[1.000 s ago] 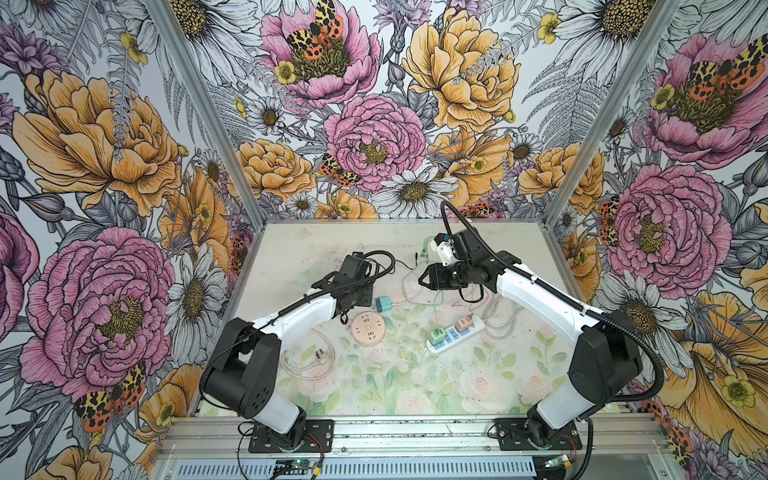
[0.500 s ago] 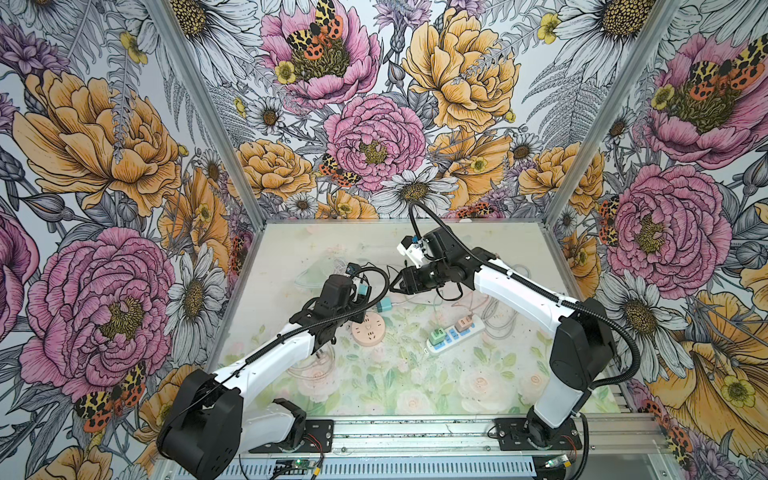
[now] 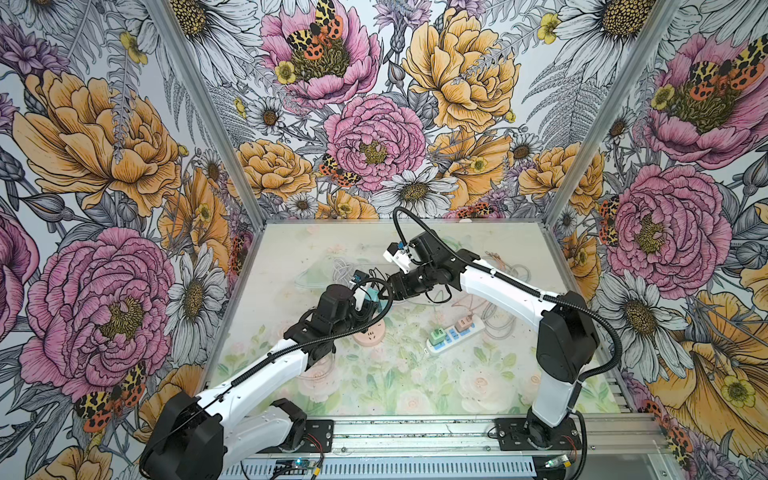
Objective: Insert the plug
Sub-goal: 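Lift the teal charger with the left gripper toward the right gripper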
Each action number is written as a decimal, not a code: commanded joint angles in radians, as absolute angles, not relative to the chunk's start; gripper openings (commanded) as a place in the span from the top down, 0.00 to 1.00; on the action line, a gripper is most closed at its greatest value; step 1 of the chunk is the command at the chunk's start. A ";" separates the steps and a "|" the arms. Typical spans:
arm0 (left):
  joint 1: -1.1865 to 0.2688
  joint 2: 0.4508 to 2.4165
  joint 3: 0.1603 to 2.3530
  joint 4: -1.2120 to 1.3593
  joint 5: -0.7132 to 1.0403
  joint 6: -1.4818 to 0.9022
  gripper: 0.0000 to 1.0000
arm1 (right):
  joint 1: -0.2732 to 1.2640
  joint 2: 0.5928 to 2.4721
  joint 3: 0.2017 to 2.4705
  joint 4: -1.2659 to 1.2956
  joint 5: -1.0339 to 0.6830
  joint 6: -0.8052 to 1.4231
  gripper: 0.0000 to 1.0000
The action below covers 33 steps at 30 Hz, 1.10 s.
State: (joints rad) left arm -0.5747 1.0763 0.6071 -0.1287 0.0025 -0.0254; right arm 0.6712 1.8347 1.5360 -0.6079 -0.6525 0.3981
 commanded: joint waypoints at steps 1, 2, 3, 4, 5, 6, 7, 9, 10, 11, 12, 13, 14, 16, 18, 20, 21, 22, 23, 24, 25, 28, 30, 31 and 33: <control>-0.592 1.050 0.592 -0.088 0.047 -0.009 0.67 | 0.683 1.861 1.579 -0.587 -0.667 0.374 0.50; -0.597 1.045 0.591 -0.089 0.045 -0.008 0.67 | 0.685 1.867 1.583 -0.586 -0.667 0.376 0.50; -0.600 1.041 0.588 -0.084 0.046 -0.009 0.67 | 0.687 1.872 1.587 -0.586 -0.667 0.379 0.50; -0.603 1.037 0.586 -0.082 0.047 -0.009 0.67 | 0.688 1.878 1.589 -0.586 -0.667 0.379 0.50; -0.607 1.032 0.584 -0.080 0.045 -0.008 0.67 | 0.688 1.883 1.591 -0.586 -0.667 0.380 0.50; -0.609 1.027 0.583 -0.078 0.045 -0.008 0.67 | 0.690 1.887 1.591 -0.586 -0.668 0.383 0.50; -0.610 1.024 0.581 -0.076 0.045 -0.008 0.67 | 0.690 1.890 1.591 -0.586 -0.669 0.382 0.50; -0.614 1.021 0.577 -0.066 0.046 -0.008 0.67 | 0.693 1.896 1.592 -0.586 -0.675 0.387 0.50; -0.616 1.022 0.574 -0.057 0.045 -0.009 0.67 | 0.695 1.898 1.594 -0.586 -0.675 0.388 0.50; -0.617 1.025 0.573 -0.050 0.048 -0.010 0.67 | 0.697 1.902 1.595 -0.585 -0.675 0.390 0.51; -0.619 1.030 0.572 -0.043 0.049 -0.010 0.67 | 0.699 1.906 1.597 -0.584 -0.678 0.392 0.51; -0.620 1.033 0.573 -0.037 0.049 -0.010 0.67 | 0.701 1.907 1.598 -0.584 -0.680 0.396 0.51; -0.624 1.035 0.572 -0.030 0.043 -0.011 0.67 | 0.704 1.911 1.602 -0.584 -0.684 0.399 0.52; -0.632 1.040 0.573 -0.019 0.023 -0.009 0.67 | 0.707 1.914 1.603 -0.585 -0.690 0.404 0.54; -0.634 1.040 0.568 -0.006 -0.002 -0.009 0.66 | 0.709 1.912 1.596 -0.586 -0.692 0.404 0.59; -0.634 1.040 0.565 0.005 -0.024 -0.009 0.67 | 0.710 1.906 1.587 -0.586 -0.698 0.402 0.64; -0.634 1.040 0.563 0.012 -0.030 -0.009 0.67 | 0.710 1.902 1.582 -0.586 -0.702 0.401 0.68; -0.634 1.041 0.563 0.017 -0.032 -0.009 0.67 | 0.710 1.900 1.576 -0.586 -0.704 0.399 0.73; -0.633 1.043 0.564 0.022 -0.037 -0.009 0.66 | 0.711 1.896 1.572 -0.587 -0.706 0.396 0.79; -0.634 1.047 0.567 0.023 -0.045 -0.013 0.62 | 0.710 1.892 1.566 -0.588 -0.701 0.395 0.86; -0.633 1.051 0.571 0.020 -0.058 -0.017 0.57 | 0.710 1.887 1.561 -0.588 -0.694 0.395 0.94; -0.634 1.060 0.597 -0.028 -0.086 -0.027 0.45 | 0.709 1.856 1.548 -0.589 -0.645 0.395 1.00; -0.632 1.051 0.625 -0.096 -0.097 -0.036 0.43 | 0.706 1.819 1.539 -0.591 -0.597 0.396 1.00; -0.632 1.042 0.634 -0.126 -0.098 -0.041 0.43 | 0.703 1.803 1.534 -0.593 -0.573 0.398 1.00; -0.630 1.004 0.647 -0.179 -0.085 -0.056 0.41 | 0.699 1.751 1.526 -0.597 -0.510 0.404 1.00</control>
State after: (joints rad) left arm -0.6376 1.0508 0.6029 -0.1085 -0.0353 -0.0307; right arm 0.7052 1.8534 1.5345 -0.5850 -0.6125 0.3973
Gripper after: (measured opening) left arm 0.583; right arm 0.284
